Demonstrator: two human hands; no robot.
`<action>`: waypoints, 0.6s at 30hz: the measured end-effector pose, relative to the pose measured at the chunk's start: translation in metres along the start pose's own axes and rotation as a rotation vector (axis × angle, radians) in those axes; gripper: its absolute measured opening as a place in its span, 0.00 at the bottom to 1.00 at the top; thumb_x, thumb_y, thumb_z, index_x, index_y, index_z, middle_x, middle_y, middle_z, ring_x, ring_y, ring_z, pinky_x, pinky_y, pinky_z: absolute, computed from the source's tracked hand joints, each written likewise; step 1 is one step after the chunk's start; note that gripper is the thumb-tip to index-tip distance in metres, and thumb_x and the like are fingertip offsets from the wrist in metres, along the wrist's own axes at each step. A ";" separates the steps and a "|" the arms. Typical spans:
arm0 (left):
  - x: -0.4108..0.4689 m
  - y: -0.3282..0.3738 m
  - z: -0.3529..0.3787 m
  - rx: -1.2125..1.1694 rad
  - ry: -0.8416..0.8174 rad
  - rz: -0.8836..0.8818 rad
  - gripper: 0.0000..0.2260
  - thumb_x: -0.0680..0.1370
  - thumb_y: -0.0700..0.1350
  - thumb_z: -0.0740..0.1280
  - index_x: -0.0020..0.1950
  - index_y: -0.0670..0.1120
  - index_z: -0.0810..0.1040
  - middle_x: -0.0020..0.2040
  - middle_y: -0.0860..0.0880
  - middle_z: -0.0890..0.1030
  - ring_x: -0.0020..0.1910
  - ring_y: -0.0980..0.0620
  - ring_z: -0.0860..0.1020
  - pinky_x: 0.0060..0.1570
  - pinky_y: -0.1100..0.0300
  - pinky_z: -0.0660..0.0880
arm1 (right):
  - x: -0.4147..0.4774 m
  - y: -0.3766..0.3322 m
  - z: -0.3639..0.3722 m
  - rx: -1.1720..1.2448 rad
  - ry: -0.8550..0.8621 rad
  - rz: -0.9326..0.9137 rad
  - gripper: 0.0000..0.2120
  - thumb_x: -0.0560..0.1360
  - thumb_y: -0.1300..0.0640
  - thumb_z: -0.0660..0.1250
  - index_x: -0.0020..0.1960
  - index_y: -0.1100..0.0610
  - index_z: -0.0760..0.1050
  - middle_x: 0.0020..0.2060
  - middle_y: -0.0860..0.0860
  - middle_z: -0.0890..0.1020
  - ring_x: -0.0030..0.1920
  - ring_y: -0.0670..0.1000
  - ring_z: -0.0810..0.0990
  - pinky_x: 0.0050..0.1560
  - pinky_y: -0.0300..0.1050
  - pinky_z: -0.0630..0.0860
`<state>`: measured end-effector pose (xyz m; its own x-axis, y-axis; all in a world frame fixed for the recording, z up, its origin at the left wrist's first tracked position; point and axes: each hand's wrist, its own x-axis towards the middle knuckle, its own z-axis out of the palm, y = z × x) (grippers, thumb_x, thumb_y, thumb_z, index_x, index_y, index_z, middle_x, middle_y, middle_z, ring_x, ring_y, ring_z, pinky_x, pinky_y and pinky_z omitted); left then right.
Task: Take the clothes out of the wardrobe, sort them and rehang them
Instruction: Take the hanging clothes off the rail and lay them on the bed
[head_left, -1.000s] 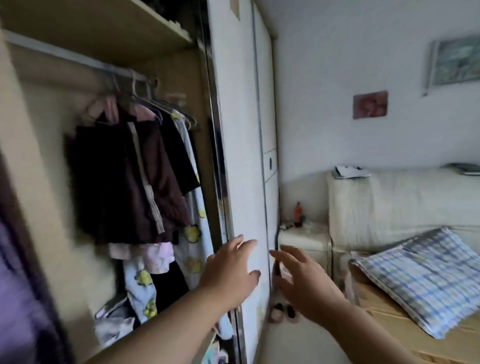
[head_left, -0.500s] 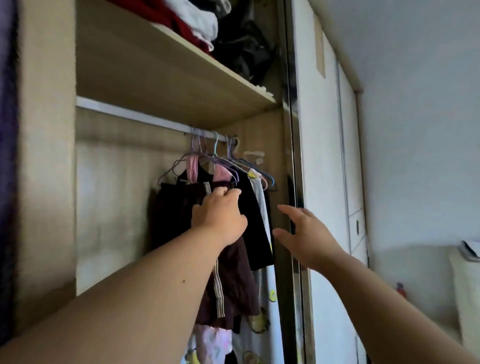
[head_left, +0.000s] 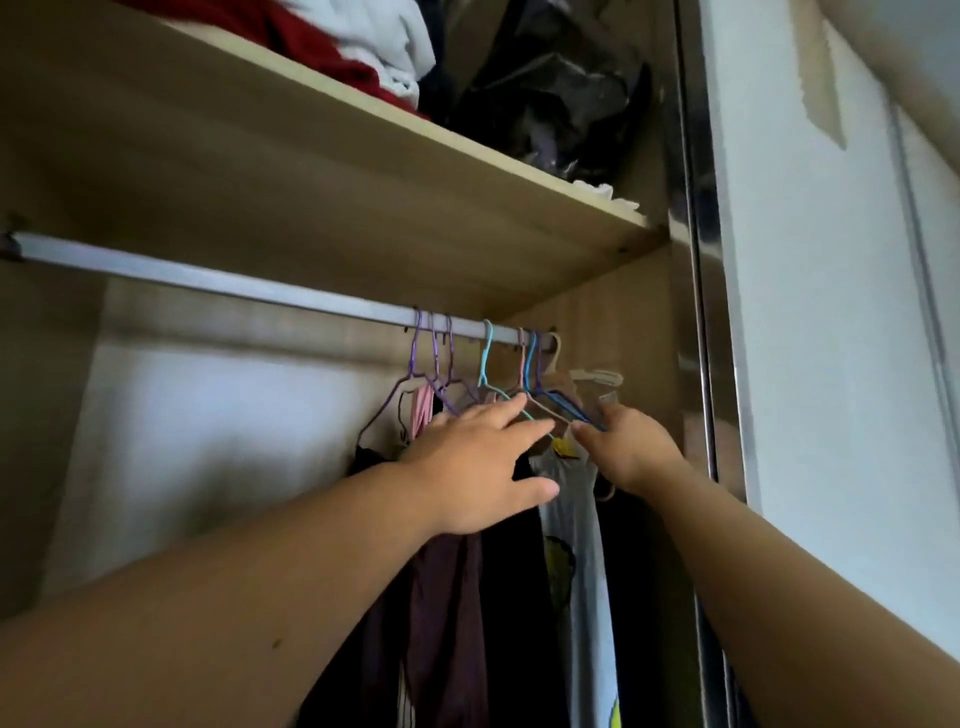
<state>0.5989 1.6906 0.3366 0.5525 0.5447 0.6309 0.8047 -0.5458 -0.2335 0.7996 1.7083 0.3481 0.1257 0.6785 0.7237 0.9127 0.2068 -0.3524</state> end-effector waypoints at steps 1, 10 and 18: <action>0.005 -0.002 0.001 0.026 -0.028 -0.032 0.31 0.74 0.68 0.56 0.75 0.61 0.53 0.79 0.53 0.48 0.76 0.49 0.53 0.71 0.43 0.55 | 0.014 0.002 0.005 -0.011 -0.029 0.020 0.17 0.78 0.46 0.61 0.58 0.58 0.74 0.54 0.60 0.80 0.55 0.60 0.77 0.46 0.44 0.69; 0.013 -0.018 0.018 -0.037 0.034 -0.267 0.31 0.73 0.69 0.57 0.74 0.60 0.60 0.77 0.50 0.58 0.75 0.49 0.56 0.71 0.54 0.55 | 0.072 0.006 0.037 -0.220 -0.231 -0.052 0.16 0.80 0.57 0.56 0.64 0.61 0.72 0.60 0.60 0.77 0.59 0.59 0.76 0.54 0.44 0.73; 0.007 -0.021 0.013 -0.111 0.015 -0.413 0.32 0.74 0.69 0.56 0.75 0.59 0.57 0.77 0.47 0.57 0.76 0.48 0.55 0.73 0.52 0.57 | 0.058 -0.020 0.044 0.198 -0.123 -0.210 0.18 0.81 0.51 0.56 0.50 0.64 0.78 0.48 0.64 0.81 0.51 0.61 0.79 0.46 0.47 0.72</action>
<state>0.5887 1.7142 0.3362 0.1847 0.7232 0.6655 0.9292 -0.3490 0.1214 0.7711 1.7749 0.3715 -0.1167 0.6842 0.7199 0.8185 0.4769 -0.3205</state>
